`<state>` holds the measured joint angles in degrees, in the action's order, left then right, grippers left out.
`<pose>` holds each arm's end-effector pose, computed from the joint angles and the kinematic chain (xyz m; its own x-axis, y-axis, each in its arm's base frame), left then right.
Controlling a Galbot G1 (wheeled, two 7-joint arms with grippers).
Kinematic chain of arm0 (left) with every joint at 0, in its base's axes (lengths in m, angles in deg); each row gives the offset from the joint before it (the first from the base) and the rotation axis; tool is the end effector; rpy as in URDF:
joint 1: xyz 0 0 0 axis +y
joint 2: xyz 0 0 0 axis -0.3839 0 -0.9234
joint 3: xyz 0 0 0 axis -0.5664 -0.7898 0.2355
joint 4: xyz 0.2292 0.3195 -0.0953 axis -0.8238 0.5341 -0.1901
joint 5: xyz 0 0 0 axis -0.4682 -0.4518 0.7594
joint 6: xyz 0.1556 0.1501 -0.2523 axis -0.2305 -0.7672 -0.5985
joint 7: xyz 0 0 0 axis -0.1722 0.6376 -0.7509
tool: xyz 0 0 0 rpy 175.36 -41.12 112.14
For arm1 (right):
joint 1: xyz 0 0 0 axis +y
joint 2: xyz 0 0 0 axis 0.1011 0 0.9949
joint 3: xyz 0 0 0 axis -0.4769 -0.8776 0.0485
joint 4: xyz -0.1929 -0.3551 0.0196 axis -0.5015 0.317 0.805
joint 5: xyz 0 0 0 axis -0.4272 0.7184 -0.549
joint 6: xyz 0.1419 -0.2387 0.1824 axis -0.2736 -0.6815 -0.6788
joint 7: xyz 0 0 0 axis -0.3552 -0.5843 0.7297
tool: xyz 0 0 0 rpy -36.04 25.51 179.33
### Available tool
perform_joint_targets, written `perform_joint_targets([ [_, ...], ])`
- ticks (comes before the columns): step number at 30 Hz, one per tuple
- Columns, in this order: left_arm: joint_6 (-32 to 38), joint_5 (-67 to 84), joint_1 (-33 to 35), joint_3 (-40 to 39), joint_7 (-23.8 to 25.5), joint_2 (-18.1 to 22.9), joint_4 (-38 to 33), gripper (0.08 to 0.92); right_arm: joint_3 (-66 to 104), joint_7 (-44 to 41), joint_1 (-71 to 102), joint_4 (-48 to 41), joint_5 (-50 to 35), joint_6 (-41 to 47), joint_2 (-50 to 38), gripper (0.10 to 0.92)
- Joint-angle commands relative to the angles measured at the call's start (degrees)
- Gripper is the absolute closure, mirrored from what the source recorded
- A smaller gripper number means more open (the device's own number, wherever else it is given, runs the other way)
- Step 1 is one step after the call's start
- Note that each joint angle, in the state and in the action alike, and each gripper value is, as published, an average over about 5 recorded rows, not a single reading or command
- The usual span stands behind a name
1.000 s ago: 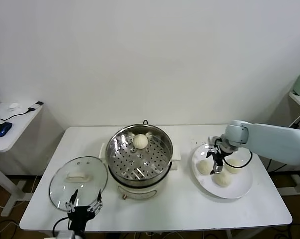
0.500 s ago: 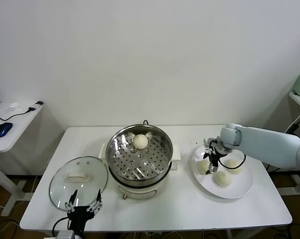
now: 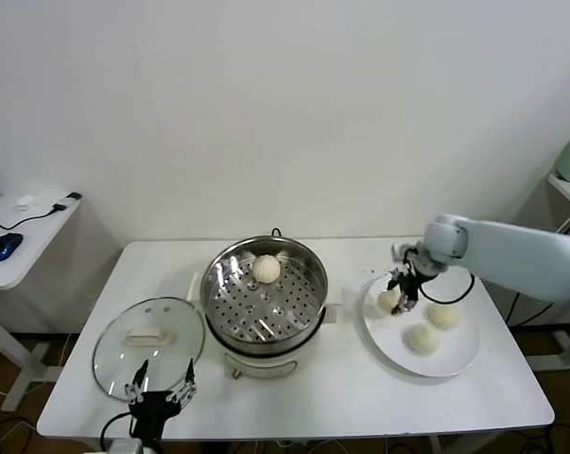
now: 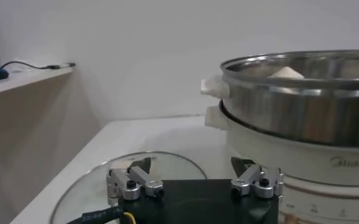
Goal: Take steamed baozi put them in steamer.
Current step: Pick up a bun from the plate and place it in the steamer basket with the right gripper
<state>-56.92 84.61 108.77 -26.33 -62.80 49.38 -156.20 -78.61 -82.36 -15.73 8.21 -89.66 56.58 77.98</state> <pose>0.0582 0.0274 -0.3713 -0.9504 -0.0829 0.2999 -0.0625 0.9951 0.0769 0.5757 -0.1432 -0.0925 -0.1547 -0.1863 0.9702 -0.9876 0.0010 -0.1573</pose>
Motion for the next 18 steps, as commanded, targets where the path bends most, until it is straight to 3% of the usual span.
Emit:
perform_joint_targets([
  [1,-0.09,-0.01,0.04,0.05,0.01,0.00,-0.21,0.177,-9.60,-3.41,-24.00,8.32,-14.41,0.25,3.12,0.390],
  [10,0.12,-0.97,-0.32,-1.13,-0.02,-0.18,-0.44,0.177,-0.74,7.40,-29.35,17.95,-32.42,8.57,21.18,0.388],
  [18,-0.03,-0.97,-0.46,-0.83,-0.03,-0.42,-1.38,0.177,2.90,14.98,-16.15,12.84,-33.22,13.28,34.37,0.372],
])
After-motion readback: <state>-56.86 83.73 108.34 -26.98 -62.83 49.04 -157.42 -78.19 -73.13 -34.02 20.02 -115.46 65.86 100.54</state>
